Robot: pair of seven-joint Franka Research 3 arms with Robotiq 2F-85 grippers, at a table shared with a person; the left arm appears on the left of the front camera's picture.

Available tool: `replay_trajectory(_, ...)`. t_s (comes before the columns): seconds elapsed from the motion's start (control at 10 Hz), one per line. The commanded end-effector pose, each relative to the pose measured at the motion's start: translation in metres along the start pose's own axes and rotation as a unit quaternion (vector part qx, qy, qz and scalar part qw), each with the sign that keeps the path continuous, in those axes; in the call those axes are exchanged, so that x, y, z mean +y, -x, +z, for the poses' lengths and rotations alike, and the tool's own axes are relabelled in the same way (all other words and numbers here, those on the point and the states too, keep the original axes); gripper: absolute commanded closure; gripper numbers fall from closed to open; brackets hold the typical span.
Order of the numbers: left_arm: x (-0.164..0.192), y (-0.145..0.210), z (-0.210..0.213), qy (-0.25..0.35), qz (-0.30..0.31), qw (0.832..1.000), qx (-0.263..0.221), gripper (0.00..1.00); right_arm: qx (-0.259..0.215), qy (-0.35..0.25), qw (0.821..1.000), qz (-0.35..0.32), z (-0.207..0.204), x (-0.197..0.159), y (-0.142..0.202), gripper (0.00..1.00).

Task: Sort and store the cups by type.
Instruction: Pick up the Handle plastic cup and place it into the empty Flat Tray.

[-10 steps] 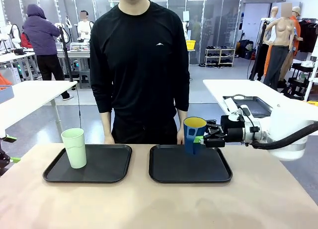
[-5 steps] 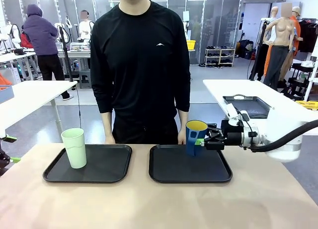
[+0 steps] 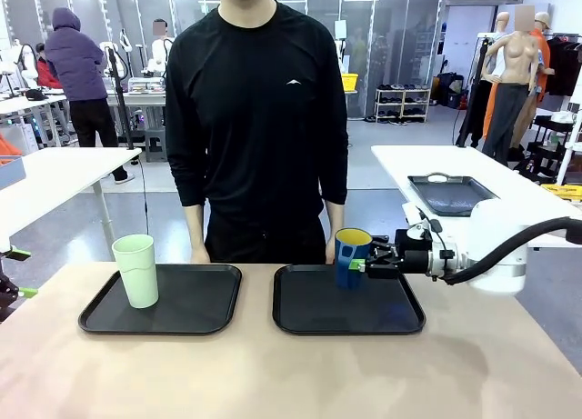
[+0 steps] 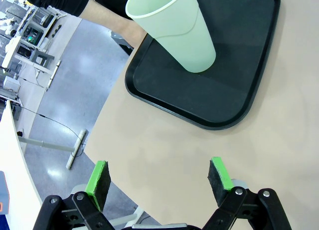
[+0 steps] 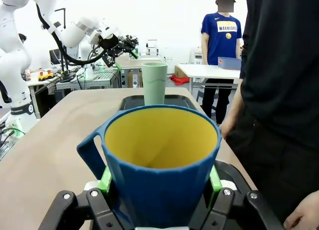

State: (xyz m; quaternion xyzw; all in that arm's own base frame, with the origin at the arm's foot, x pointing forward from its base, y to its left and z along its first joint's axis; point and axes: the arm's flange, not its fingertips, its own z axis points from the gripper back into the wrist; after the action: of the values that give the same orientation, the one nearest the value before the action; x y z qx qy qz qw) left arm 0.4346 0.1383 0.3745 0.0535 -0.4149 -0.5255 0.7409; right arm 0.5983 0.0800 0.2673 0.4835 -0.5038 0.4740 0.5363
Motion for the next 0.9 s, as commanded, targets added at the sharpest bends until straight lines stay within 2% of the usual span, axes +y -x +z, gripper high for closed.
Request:
replay_trajectory(0.0,0.001,-0.001,0.002,-0.001,-0.004,1.000,-0.001,0.00,-0.007,-0.006,1.000,0.001,-0.003,-0.014,0.017,0.21)
replay_trajectory(0.8,0.001,-0.001,0.002,-0.001,-0.004,1.000,-0.001,0.00,0.009,-0.006,1.000,0.011,-0.005,-0.029,0.061,0.21)
